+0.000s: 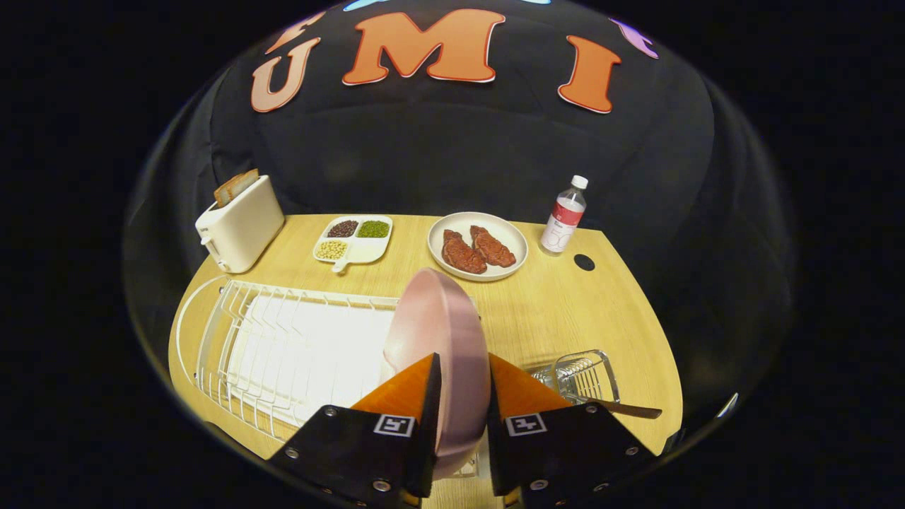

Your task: Take the plate from the dish rack, then take the spoon from the basket and place it into the plate.

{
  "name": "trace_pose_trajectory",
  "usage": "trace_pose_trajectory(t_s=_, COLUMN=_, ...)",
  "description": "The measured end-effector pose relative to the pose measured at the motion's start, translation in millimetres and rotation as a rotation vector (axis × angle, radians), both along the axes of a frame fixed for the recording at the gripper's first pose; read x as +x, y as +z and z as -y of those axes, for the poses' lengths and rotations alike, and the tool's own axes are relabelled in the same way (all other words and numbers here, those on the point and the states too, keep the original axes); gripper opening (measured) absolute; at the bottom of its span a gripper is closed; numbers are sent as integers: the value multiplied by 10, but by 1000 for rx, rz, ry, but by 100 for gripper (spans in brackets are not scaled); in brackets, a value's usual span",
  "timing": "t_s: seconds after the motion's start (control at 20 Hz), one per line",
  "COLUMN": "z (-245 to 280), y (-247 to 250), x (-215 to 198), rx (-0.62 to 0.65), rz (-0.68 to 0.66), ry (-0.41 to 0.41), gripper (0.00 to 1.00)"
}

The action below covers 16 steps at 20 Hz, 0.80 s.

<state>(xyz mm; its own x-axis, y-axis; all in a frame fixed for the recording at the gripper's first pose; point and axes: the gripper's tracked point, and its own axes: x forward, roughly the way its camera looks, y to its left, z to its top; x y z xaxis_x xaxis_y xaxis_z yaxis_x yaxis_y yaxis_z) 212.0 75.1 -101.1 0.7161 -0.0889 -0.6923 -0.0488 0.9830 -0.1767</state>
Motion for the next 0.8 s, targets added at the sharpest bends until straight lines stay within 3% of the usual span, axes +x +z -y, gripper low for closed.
trace_pose_trajectory(t_s=0.2, z=-19, y=108, x=40, rx=9, rz=25, ry=-44, gripper=24)
trace_pose_trajectory(t_s=0.5, z=14, y=384, x=96, rx=-77, rz=97, ry=-53, gripper=23)
trace_pose_trajectory(t_s=0.8, z=24, y=668, x=-96, rx=-22, rz=140, ry=-53, gripper=23)
